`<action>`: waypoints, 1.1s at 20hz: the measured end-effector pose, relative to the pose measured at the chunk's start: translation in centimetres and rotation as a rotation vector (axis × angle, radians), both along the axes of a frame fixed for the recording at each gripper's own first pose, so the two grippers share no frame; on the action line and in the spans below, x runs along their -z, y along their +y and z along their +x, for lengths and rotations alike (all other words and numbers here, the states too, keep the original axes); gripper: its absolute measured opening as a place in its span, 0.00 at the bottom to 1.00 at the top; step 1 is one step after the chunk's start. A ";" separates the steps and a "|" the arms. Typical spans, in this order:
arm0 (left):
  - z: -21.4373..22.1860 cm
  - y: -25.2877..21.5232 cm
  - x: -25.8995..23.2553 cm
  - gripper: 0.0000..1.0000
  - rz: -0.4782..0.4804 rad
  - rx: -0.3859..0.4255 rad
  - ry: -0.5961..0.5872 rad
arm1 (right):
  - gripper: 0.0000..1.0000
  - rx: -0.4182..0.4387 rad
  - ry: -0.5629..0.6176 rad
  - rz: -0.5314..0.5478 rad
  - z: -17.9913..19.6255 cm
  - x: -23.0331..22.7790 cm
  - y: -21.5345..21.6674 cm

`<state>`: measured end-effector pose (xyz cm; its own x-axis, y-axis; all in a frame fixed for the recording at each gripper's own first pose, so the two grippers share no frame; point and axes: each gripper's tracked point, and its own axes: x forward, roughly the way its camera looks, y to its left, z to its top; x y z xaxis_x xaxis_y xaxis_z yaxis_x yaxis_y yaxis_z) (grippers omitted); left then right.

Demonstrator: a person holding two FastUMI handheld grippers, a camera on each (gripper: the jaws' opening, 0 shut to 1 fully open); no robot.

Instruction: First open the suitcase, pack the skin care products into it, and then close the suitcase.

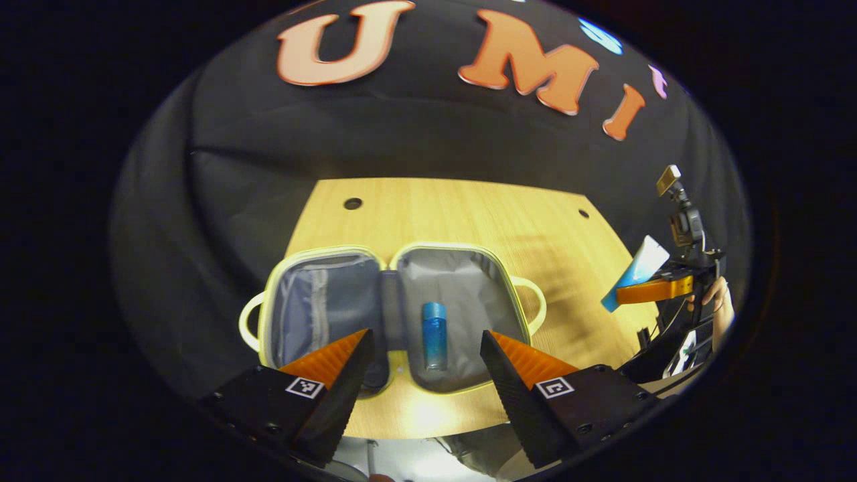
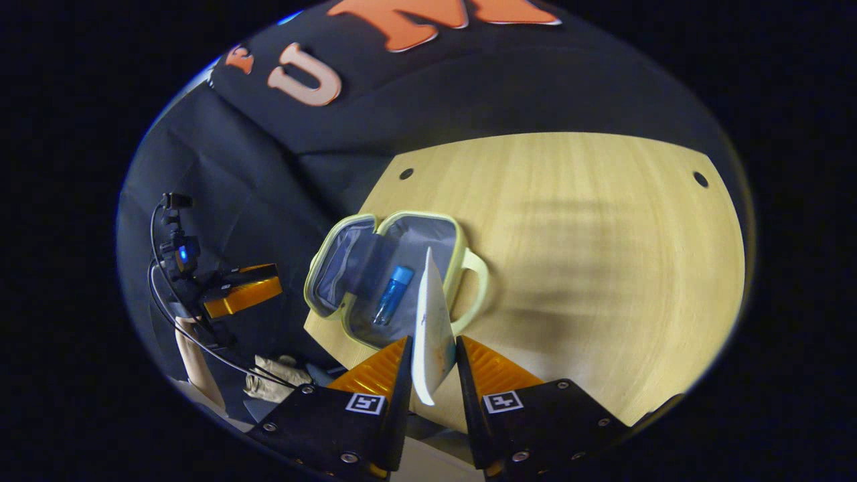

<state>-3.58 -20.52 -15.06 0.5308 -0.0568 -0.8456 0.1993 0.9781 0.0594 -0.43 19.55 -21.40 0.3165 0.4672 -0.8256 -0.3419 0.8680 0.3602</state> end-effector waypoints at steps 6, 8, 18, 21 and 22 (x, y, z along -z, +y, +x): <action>-6.9 9.2 -4.6 0.99 0.039 -0.248 -0.125 | 0.40 -0.161 0.170 -0.052 0.6 3.2 9.2; -9.3 13.4 -4.1 0.99 0.076 -0.359 -0.122 | 0.40 -0.156 0.252 -0.082 0.4 6.0 10.7; -15.3 19.0 -1.4 0.99 0.005 -0.558 -0.112 | 0.40 -0.033 0.431 -0.282 0.5 16.8 10.4; -15.2 18.8 -0.8 0.98 -0.017 -0.551 -0.109 | 0.47 -0.033 0.390 -0.241 0.6 15.9 11.0; -14.9 18.6 -0.6 0.99 -0.029 -0.552 -0.106 | 0.58 -0.043 0.366 -0.232 0.8 15.0 11.1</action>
